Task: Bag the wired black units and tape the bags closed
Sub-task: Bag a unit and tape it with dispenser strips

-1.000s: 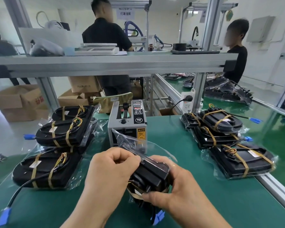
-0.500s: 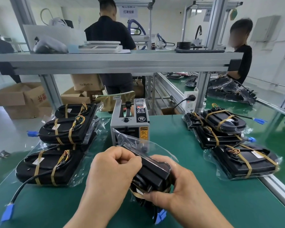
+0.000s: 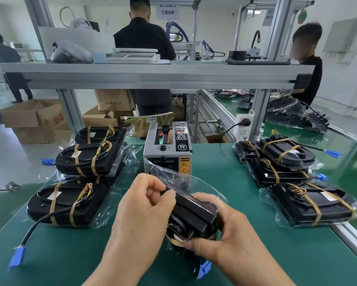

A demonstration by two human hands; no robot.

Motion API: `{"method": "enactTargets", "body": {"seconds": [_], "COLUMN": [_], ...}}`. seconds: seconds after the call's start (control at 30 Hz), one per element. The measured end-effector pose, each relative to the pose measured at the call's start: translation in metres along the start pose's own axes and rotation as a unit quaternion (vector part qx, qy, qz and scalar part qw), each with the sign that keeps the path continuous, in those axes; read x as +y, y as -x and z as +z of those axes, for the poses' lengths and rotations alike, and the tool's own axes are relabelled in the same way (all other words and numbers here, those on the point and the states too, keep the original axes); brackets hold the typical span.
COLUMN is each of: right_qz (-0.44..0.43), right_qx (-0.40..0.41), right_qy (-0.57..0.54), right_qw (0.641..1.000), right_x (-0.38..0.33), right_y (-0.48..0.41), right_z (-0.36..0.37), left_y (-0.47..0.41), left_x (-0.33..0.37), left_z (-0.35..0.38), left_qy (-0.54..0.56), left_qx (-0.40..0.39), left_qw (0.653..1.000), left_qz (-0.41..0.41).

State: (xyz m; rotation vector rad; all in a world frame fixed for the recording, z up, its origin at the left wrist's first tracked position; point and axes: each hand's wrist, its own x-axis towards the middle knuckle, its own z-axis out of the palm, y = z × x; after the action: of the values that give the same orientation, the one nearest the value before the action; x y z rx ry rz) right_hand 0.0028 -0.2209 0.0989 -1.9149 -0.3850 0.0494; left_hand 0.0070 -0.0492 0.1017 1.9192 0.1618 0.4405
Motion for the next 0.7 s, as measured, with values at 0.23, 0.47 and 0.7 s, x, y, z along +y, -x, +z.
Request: {"method": "enactTargets", "body": {"seconds": [0.23,0.47,0.7], "right_qz": [-0.005,-0.005,-0.011], "right_qx": [0.000,-0.011,-0.011], "right_qy": [0.011,0.015,-0.017], "right_qw": [1.000,1.000,1.000], "right_x": [0.001,0.004,0.006], "right_y": [-0.001,-0.001,-0.001], "right_z": [0.001,0.001,-0.004], "left_y": [0.002,-0.015,-0.021], "left_x": [0.001,-0.004,-0.003], "left_z": [0.000,-0.006,-0.009], "left_qy": [-0.045,-0.025,-0.010], "left_qx": [-0.014,-0.026,-0.109], "left_qw": [0.999,0.999,0.991], "left_qz": [0.020,0.030,0.073]}}
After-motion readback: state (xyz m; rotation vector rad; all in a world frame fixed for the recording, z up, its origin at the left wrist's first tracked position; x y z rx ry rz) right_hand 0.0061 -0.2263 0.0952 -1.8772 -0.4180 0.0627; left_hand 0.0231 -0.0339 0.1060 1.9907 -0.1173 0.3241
